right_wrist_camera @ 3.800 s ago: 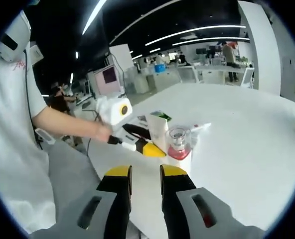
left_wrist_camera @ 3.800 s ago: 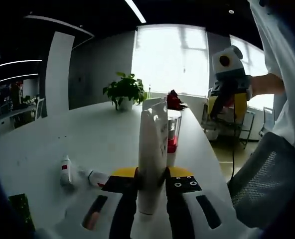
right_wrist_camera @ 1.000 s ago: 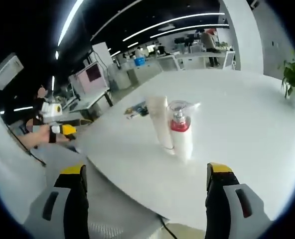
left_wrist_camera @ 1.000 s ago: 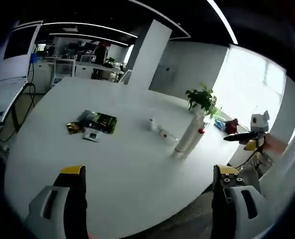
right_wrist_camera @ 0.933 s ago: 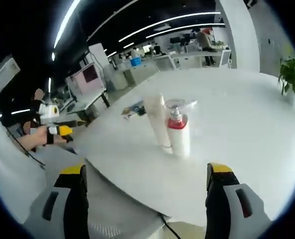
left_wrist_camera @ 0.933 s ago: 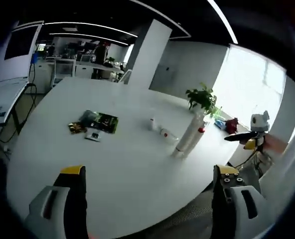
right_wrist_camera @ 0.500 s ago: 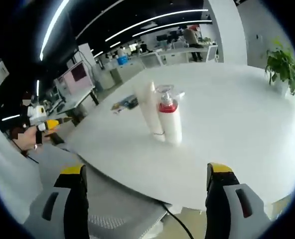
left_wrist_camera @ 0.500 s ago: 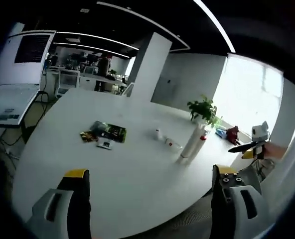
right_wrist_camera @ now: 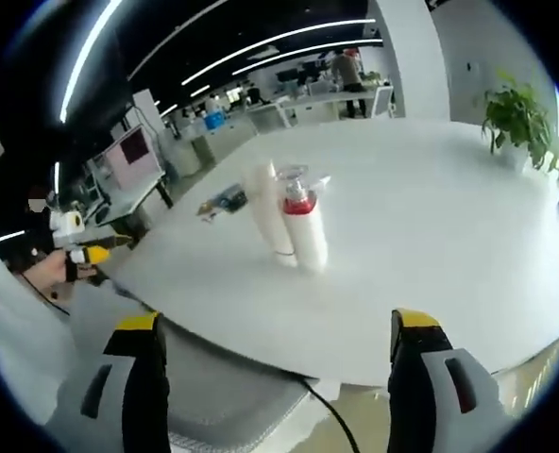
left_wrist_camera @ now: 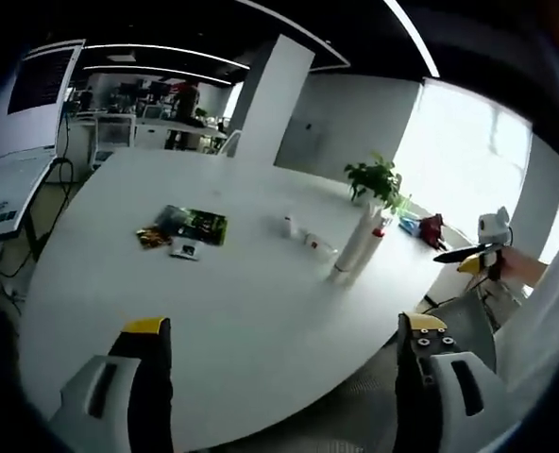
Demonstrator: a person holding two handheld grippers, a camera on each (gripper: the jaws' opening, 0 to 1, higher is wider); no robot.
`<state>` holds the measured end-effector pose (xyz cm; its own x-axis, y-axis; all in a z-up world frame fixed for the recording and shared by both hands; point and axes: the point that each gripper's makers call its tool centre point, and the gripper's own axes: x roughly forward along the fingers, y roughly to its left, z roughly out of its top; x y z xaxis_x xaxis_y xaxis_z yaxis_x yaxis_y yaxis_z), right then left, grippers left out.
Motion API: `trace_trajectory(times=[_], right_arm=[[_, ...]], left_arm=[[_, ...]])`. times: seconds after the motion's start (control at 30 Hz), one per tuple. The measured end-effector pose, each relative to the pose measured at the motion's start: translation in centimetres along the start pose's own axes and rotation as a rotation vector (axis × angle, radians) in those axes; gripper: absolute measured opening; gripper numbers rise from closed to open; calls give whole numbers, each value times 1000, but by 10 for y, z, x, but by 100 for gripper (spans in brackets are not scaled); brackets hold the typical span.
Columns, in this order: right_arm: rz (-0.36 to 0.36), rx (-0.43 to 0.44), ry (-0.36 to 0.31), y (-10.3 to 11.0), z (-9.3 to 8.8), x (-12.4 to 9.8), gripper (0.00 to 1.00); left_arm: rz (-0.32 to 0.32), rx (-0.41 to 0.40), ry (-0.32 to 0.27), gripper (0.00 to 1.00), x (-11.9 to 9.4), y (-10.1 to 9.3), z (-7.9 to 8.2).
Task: Arrange the skincare products in the storage area until every visible bottle or jar stands upright without overlapping.
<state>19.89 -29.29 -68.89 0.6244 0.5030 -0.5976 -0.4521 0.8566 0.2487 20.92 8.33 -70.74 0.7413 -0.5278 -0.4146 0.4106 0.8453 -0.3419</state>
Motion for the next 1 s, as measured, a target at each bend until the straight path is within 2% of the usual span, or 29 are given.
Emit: trace_trajectory(times=[0.23,0.37,0.47,0.57,0.77,0.87,1.0], right_arm=[[-33,0,34,-33,12,9,86],[-54,-5,67,-51,23,22,82],[-62,0,80,-67,35,32,77],[-78,-6,106,-85,51,47,74],[-64,-38,172,-96,71,78,69],[-56,-49,205,-109,84,102,66],[-32,-61,243,-113,100,131,63]], left_arm=[[7,-41,-9,91,11,-11,4],[18,-34,37,87,16,-10,-3],[23,-67,34,85,19,-7,-2],[31,-72,41,84,24,-2,-3],[41,-102,62,81,35,5,-9],[43,-116,70,80,39,8,-11],[53,-124,80,79,40,13,-14]])
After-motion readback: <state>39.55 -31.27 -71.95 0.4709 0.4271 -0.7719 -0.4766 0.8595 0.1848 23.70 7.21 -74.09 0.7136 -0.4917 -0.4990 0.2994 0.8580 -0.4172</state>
